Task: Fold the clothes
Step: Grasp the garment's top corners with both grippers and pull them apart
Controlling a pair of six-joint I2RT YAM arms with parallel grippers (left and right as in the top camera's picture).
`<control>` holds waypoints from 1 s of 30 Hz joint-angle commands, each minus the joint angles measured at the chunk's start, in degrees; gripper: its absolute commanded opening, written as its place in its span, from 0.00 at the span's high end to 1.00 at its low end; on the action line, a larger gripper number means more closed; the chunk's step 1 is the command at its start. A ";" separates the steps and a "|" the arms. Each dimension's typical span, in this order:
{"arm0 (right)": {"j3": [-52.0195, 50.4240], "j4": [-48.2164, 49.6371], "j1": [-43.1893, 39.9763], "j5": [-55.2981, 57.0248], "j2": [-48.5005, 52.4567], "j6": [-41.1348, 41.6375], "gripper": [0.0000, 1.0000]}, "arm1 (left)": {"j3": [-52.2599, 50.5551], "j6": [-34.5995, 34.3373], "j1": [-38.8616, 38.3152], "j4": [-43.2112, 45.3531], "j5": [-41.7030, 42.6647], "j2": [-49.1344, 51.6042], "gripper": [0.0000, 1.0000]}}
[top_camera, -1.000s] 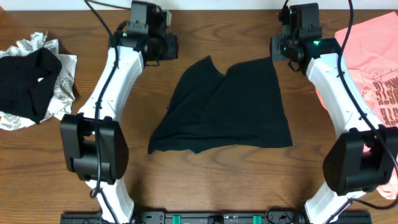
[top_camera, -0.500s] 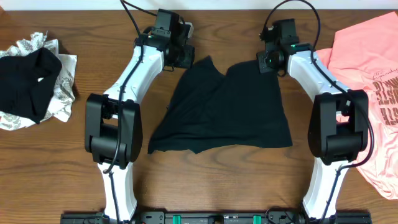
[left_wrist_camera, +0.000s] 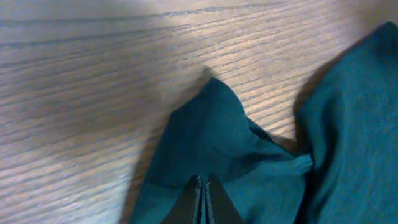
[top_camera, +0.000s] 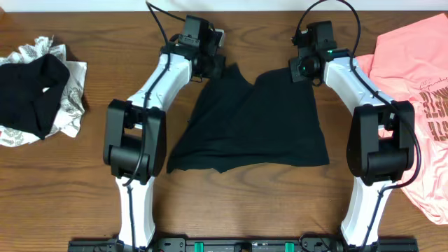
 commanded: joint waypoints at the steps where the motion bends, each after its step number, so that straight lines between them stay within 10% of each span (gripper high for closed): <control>1: 0.31 -0.07 0.15 -0.68 1.44 -0.68 0.99 | 0.50 0.52 -0.13 0.44 1.42 1.14 0.94; 30: 0.26 -0.48 0.20 -1.29 7.13 -0.46 0.99 | 0.46 3.34 -0.61 -3.04 -2.97 6.03 0.94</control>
